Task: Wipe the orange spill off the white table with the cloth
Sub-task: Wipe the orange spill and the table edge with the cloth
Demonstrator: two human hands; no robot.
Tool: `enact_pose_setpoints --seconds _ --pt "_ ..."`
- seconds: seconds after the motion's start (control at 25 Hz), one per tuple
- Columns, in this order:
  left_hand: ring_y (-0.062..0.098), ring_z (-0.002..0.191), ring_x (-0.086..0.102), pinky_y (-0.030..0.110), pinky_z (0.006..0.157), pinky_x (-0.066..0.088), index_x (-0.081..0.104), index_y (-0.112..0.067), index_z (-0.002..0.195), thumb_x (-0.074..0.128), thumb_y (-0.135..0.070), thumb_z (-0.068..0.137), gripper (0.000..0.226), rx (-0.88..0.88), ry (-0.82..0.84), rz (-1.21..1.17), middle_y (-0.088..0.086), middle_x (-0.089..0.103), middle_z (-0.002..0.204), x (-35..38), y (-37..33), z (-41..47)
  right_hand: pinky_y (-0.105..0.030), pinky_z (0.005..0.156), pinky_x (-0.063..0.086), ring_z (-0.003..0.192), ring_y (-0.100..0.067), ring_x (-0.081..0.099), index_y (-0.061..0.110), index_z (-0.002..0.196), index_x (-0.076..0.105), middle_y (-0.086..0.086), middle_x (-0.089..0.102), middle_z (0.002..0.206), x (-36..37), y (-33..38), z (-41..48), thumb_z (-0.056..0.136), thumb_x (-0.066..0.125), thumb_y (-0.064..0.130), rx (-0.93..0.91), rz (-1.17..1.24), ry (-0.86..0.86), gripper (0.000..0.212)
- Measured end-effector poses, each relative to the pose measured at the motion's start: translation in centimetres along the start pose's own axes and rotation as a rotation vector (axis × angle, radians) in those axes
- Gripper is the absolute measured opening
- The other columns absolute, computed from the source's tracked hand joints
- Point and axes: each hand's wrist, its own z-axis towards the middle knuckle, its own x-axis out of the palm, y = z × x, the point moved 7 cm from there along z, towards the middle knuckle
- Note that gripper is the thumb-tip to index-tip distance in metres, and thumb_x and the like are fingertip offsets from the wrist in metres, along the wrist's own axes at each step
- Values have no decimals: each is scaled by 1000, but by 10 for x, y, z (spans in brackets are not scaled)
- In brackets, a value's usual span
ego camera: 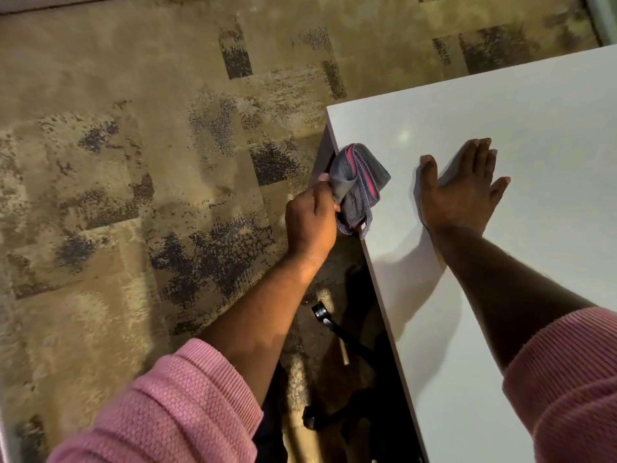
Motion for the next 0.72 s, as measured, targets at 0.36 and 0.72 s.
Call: enact_pose_setpoints --seconds 0.36,0.72 --pt "26 137 44 48 117 34 57 -20 142 49 -56 90 64 176 91 562 9 54 144 14 -9 -29 -59 127 6 160 -25 11 7 164 18 -10 14 173 -2 0 -1 99 28 67 3 30 -8 89" --pt "10 119 64 32 95 58 33 -22 159 31 -62 104 68 -221 226 -107 5 47 157 43 -19 5 -59 127 5 160 -26 11 7 164 19 -10 15 173 -1 1 0 98 26 68 4 16 -16 89"
